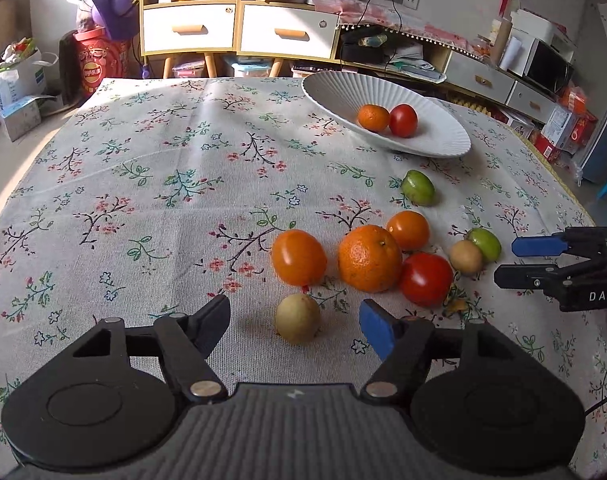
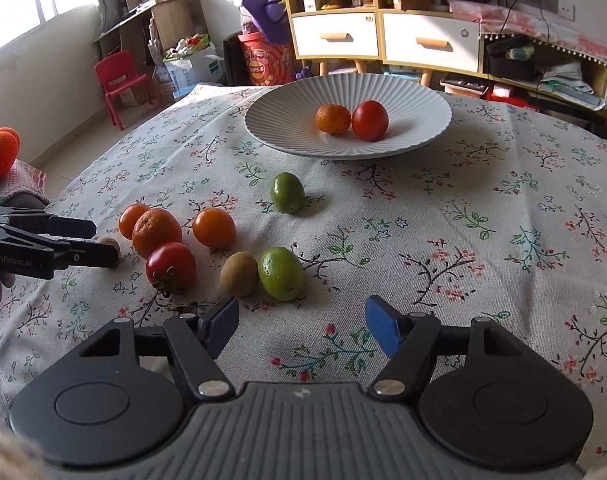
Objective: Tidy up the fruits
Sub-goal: 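Grasp the brown kiwi with the left tool while the right tool grasps the green lime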
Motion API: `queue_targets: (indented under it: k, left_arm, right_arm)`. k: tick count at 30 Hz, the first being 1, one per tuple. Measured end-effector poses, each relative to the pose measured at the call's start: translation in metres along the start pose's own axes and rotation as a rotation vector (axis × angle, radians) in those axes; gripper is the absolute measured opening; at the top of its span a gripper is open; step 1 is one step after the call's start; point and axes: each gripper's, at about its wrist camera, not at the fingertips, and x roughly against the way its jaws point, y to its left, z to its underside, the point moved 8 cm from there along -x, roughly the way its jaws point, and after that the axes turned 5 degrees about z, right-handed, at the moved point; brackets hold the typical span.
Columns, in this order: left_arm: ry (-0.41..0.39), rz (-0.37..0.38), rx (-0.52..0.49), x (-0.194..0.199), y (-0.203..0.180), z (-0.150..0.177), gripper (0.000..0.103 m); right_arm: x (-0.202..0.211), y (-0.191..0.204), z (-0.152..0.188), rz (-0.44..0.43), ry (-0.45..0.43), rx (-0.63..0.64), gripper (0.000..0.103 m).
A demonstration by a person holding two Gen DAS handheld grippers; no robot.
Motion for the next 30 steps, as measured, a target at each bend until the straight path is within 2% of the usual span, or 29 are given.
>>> queue_targets:
  k: [10, 17, 23, 30]
  left_arm:
    - [0.011, 0.000, 0.007, -0.001, -0.001, 0.004, 0.039]
    - [0.021, 0.000, -0.011, -0.003, -0.007, 0.003, 0.018]
    - [0.024, -0.005, -0.015, -0.003, -0.009, 0.002, 0.016]
    - [0.020, -0.023, -0.022, -0.001, -0.012, 0.000, 0.016]
  right_arm:
    - [-0.005, 0.002, -0.006, 0.010, -0.030, 0.046, 0.047]
    - [-0.007, 0.004, -0.011, 0.004, -0.043, 0.043, 0.038]
    - [-0.008, 0.009, -0.010, -0.021, -0.036, 0.062, 0.025]
    - [-0.007, 0.012, -0.011, -0.020, -0.028, 0.073, 0.023]
